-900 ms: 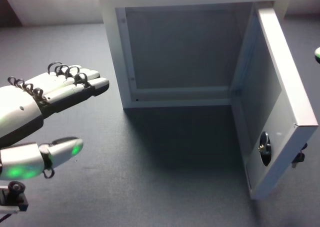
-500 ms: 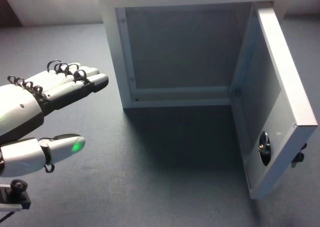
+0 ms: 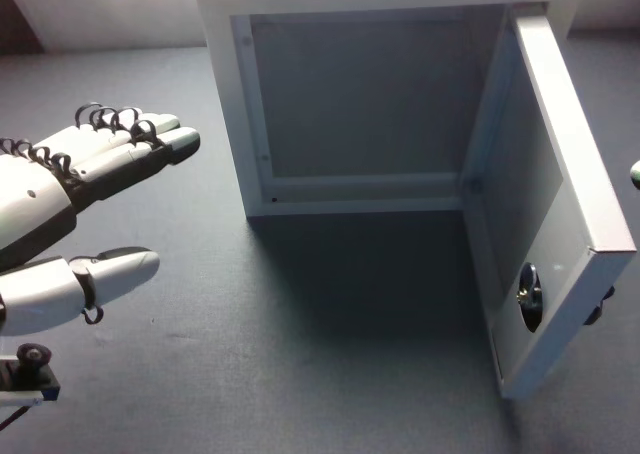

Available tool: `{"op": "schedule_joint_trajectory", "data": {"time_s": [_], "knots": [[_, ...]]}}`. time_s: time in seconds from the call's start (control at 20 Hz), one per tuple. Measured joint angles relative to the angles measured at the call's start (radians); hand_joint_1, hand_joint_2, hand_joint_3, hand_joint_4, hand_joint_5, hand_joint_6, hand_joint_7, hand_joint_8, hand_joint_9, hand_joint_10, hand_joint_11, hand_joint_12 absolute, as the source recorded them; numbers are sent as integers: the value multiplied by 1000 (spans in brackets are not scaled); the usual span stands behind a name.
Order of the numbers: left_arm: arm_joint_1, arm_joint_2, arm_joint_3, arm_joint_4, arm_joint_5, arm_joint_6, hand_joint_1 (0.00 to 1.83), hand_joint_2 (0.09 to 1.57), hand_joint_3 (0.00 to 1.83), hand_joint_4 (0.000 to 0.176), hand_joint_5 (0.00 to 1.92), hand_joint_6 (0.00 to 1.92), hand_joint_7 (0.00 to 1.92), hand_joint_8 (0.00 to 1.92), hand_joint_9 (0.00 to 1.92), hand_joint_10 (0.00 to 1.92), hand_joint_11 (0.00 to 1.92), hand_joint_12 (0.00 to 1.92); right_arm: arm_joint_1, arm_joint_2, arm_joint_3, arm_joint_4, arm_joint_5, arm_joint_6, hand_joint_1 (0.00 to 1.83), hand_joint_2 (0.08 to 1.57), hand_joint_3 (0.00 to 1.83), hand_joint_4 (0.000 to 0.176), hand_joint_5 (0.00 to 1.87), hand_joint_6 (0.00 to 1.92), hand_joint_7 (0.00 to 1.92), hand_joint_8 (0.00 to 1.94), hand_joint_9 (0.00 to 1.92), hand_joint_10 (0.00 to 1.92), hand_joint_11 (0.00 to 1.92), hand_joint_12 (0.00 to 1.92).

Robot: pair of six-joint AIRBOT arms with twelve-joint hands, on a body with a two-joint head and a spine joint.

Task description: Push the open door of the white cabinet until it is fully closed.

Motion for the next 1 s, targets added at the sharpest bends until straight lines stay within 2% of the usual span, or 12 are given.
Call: {"op": "schedule_joint_trajectory", "data": {"time_s": [0.05,0.15,0.3,0.4,0.5,0.6,0.65,0.75,0.8,0.85,0.95,1.0], "knots": [[0,0,0,-6,-1,0,378,1425,0,0,55,1,0,0,0,0,0,0,0,0,0,-5,-3,3,64,1369,0,0,258,11,302,14,294,37,0,852],[0,0,0,-6,0,3,399,1424,0,0,54,2,0,0,0,0,0,0,10,0,0,-13,-16,6,24,1382,3,0,253,4,262,5,248,11,0,664],[0,0,0,-12,-3,8,431,1405,0,0,72,5,10,3,0,0,0,0,22,-9,0,-32,-19,14,56,1376,0,0,231,2,242,1,243,6,0,519],[0,0,0,-20,-4,13,425,1405,0,0,74,4,11,2,0,0,0,0,47,-19,5,-58,-37,23,75,1366,0,0,238,5,255,5,236,2,0,507],[0,0,0,-25,-5,16,413,1407,0,0,78,4,14,2,0,0,0,0,79,-34,13,-76,-53,26,123,1356,0,0,252,7,259,3,237,2,0,541],[1,0,1,-26,-5,16,434,1401,0,0,84,3,17,3,0,0,0,0,107,-51,25,-92,-78,30,66,1354,1,0,303,19,308,11,303,25,0,899],[2,0,1,-29,-7,15,452,1393,0,0,86,3,22,4,0,0,0,0,120,-56,25,-95,-94,31,88,1353,0,0,309,19,312,9,307,25,0,952],[3,0,1,-35,-8,15,443,1391,0,0,80,0,12,1,0,0,0,0,153,-72,35,-122,-120,38,77,1361,1,0,311,13,318,5,308,21,0,1009],[4,0,1,-35,-9,15,416,1394,0,0,75,1,4,1,0,0,0,0,166,-78,37,-128,-128,39,80,1359,0,0,309,9,310,1,297,15,0,974],[7,0,1,-36,-9,16,420,1395,0,0,74,1,6,2,0,0,0,0,193,-97,50,-143,-153,50,76,1355,0,0,264,2,276,0,264,2,0,861],[8,0,1,-37,-11,16,422,1392,0,0,75,1,7,2,0,0,0,0,210,-110,55,-152,-171,53,91,1352,0,0,259,0,268,1,248,7,0,801],[16,1,1,-42,-16,15,435,1391,0,0,79,2,12,3,0,0,0,0,219,-117,60,-160,-178,54,117,1351,0,0,284,9,287,6,272,17,0,874]]}}
